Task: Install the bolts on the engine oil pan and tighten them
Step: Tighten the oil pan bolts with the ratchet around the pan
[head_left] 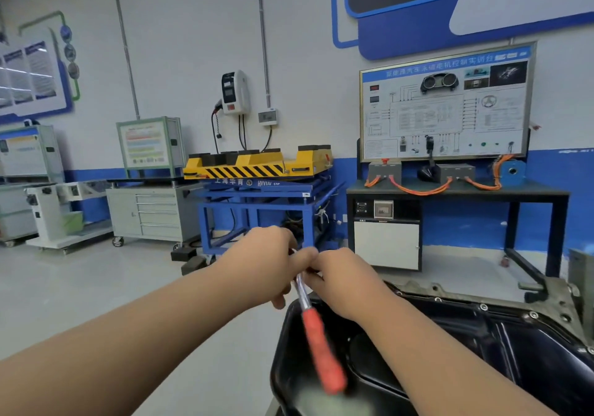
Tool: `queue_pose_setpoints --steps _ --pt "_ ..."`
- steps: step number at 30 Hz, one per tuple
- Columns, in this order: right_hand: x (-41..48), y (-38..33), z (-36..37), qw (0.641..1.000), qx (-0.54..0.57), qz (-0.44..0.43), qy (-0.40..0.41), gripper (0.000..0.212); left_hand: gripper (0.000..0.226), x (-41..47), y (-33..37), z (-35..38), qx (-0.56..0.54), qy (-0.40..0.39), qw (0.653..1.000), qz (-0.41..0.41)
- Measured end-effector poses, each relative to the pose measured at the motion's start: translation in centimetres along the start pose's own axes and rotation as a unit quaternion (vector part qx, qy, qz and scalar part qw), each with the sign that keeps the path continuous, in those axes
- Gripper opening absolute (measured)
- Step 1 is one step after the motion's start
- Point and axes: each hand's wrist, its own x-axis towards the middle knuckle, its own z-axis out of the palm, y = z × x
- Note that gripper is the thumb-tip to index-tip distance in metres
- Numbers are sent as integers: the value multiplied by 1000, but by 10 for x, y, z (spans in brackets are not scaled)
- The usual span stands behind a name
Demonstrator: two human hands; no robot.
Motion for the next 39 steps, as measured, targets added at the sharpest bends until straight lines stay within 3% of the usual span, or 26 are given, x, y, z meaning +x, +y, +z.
queue_pose_setpoints --steps 1,3,6,7,8,9,10,12,15,17,19,21,23,25,28,30,32,34,36,39 --pt "0 -1 0 1000 0 9 3 21 37 0 3 1 4 13 1000 -6" --pt "-1 0 -2 999 20 37 7 23 36 1 2 1 144 40 986 77" --pt "-1 3 -5 998 27 50 -2 27 40 9 -5 -9 349 54 895 271" --pt "-2 2 -5 998 29 45 -12 26 43 10 -8 -12 385 46 866 317" --pt "-3 1 -4 999 30 38 -19 23 44 10 -12 -13 380 43 859 341" --pt "-4 0 -5 999 29 30 -22 20 41 11 -16 -11 358 47 867 343" --pt "-4 0 -5 999 26 26 -19 18 38 9 -18 -9 296 61 900 314" --pt "-5 -1 -5 999 23 28 0 18 40 3 -19 -3 154 86 969 174" --pt "-4 -6 -5 999 -9 33 13 21 52 1 -17 8 39 52 998 25" --pt "-4 -6 -4 999 -22 36 11 20 49 1 -14 8 31 43 998 18" --pt "-4 -5 -5 999 -27 41 11 22 37 2 -12 0 141 58 985 86" --pt "-3 -5 -5 999 -26 47 4 25 22 6 -13 -14 274 56 941 192" --pt "-3 -6 -4 999 -22 45 -11 27 27 10 -12 -22 360 33 900 243" --pt "-4 -5 -5 999 -9 37 -27 21 27 9 -9 -22 324 23 923 208" --pt "-5 -2 -5 999 21 28 -29 18 40 5 -4 -11 134 -4 989 56" --pt "-6 -2 -5 999 15 20 -26 24 42 2 -3 -4 70 -26 997 2" --pt "-5 -2 -4 1000 -7 22 -17 16 36 0 -5 1 146 18 988 41" --pt "-3 -1 -3 999 -23 28 -2 13 30 1 -7 -3 273 49 953 118" --pt "-2 -1 -2 999 -19 35 8 11 48 5 -14 -7 358 35 916 177" --pt "0 0 0 999 -1 32 4 11 45 5 -18 -14 300 34 938 171"
